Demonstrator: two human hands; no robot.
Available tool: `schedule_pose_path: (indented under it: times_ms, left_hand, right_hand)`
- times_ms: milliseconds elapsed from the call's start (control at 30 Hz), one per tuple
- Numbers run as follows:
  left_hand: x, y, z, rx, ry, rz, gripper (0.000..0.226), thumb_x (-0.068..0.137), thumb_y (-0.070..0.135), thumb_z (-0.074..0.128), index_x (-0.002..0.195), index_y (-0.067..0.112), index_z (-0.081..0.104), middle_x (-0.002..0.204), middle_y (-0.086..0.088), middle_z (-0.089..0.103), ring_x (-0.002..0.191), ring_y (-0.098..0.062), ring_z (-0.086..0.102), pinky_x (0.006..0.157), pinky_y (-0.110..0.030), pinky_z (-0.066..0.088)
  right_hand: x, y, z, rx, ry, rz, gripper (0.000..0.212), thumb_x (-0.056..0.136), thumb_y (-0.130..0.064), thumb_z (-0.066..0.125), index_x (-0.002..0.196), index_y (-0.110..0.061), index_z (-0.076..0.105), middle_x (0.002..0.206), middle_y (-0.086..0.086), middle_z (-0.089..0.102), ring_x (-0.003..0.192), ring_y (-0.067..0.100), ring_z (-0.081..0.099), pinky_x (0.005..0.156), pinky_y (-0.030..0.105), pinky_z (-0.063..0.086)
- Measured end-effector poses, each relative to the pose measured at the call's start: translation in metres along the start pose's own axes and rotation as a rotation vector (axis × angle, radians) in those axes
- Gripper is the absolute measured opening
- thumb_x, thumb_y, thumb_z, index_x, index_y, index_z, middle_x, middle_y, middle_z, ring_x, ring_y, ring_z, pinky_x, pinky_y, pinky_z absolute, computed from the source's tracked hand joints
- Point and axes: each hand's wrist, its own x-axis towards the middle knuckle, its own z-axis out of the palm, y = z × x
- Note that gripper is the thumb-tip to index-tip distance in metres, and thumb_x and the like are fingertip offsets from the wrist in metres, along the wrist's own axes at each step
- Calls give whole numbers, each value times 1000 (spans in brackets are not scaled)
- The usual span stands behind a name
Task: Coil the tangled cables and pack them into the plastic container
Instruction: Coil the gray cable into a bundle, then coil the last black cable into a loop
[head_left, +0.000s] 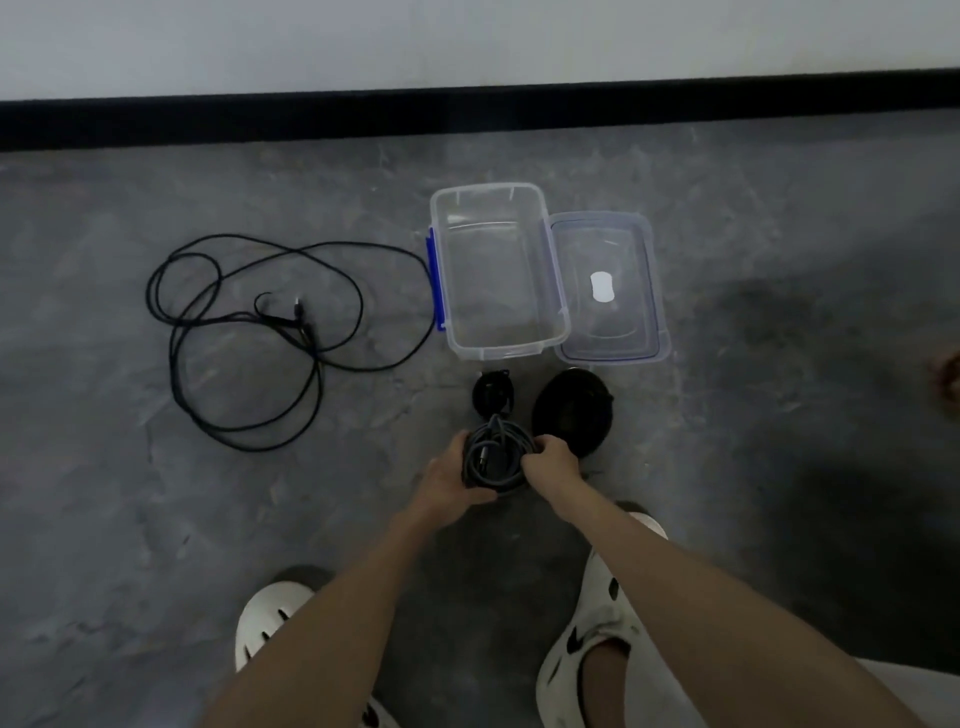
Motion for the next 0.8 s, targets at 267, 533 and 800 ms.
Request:
schedule_pose_path:
  times_ms: [267, 533, 800]
  left_hand:
    - [16, -17, 13, 86, 54, 6, 90, 72, 11, 84, 144, 10, 32, 139, -8, 52, 128, -23, 49, 93, -16, 34]
    - [15, -12, 2, 289, 17, -17, 97, 71, 31, 84, 147, 10, 26, 142, -10, 37, 132, -24, 36, 99, -23, 30]
    - [6, 8, -67, 563, 195, -40, 66, 90, 21, 62, 145, 8, 28, 147, -12, 33, 133, -30, 37, 105, -39, 39]
  right_hand:
    - [17, 8, 11, -34, -4, -49, 39, 88, -4, 49, 127, -3, 52, 122, 18, 58, 104, 29, 56, 77, 28, 42]
    - [8, -1, 8, -346, 122, -191, 20, 93, -9, 45, 110, 0, 50, 111, 21, 57, 84, 27, 53, 63, 30, 40]
    - [-6, -81, 44, -662, 115, -719, 22, 91, -4, 45, 113, -1, 49, 116, 19, 53, 106, 33, 53, 90, 41, 47]
